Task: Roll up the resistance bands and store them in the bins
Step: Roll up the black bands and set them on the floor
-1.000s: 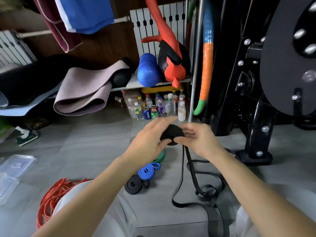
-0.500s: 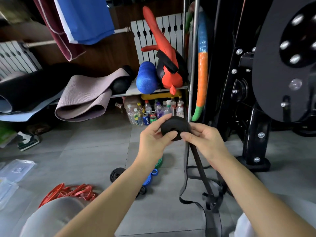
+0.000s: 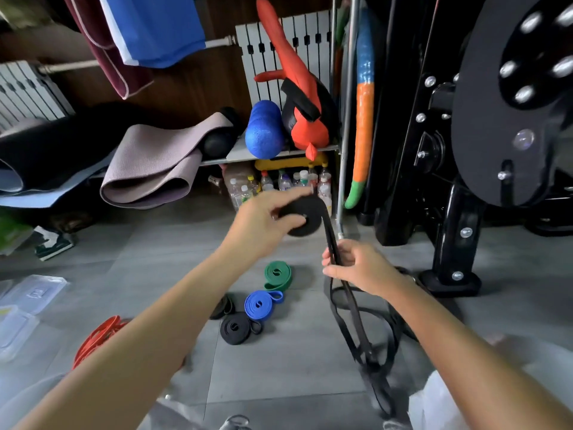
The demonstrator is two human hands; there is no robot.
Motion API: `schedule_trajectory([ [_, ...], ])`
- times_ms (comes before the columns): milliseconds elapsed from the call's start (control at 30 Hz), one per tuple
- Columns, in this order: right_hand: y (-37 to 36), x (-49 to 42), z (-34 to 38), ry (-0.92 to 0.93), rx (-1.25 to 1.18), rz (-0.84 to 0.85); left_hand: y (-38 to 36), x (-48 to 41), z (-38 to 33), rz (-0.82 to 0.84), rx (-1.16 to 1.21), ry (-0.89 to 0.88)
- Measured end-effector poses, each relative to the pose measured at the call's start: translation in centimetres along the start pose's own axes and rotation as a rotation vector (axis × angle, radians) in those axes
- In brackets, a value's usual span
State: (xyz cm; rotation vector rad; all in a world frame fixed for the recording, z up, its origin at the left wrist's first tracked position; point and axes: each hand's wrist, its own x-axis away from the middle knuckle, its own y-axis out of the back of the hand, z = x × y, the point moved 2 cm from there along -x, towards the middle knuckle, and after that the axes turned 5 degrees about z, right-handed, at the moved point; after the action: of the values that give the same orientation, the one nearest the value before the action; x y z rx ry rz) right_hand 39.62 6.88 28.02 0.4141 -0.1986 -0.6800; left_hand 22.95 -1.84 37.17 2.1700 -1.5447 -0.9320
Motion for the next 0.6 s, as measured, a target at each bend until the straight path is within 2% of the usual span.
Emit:
schedule_trajectory([
  [133,0.2,0.7,-1.5,-0.084,0.086,-0.066,0.7,0.8,0.8,-0.072,0.242,0.078],
  [200,0.9,0.6,-0.3,-0.026,0.095,-0.107,0.8,1.3,1.0,-0.08,0.238,0.093],
  [300,2.7,0.1,3.5,0.053,-0.056,-0.169,1.6,1.1,0.6,-0.117,0.203,0.088],
  [400,4.7,-0.1,8.7,0.156,-0.027,-0.221,2.8,0.9,-0.3,-0.14,0.22,0.067],
  [600,7.4,0.8,17.2,0.377,-0.386,-0.3,5.5,0.5,-2.4,-0.19,0.269,0.023],
])
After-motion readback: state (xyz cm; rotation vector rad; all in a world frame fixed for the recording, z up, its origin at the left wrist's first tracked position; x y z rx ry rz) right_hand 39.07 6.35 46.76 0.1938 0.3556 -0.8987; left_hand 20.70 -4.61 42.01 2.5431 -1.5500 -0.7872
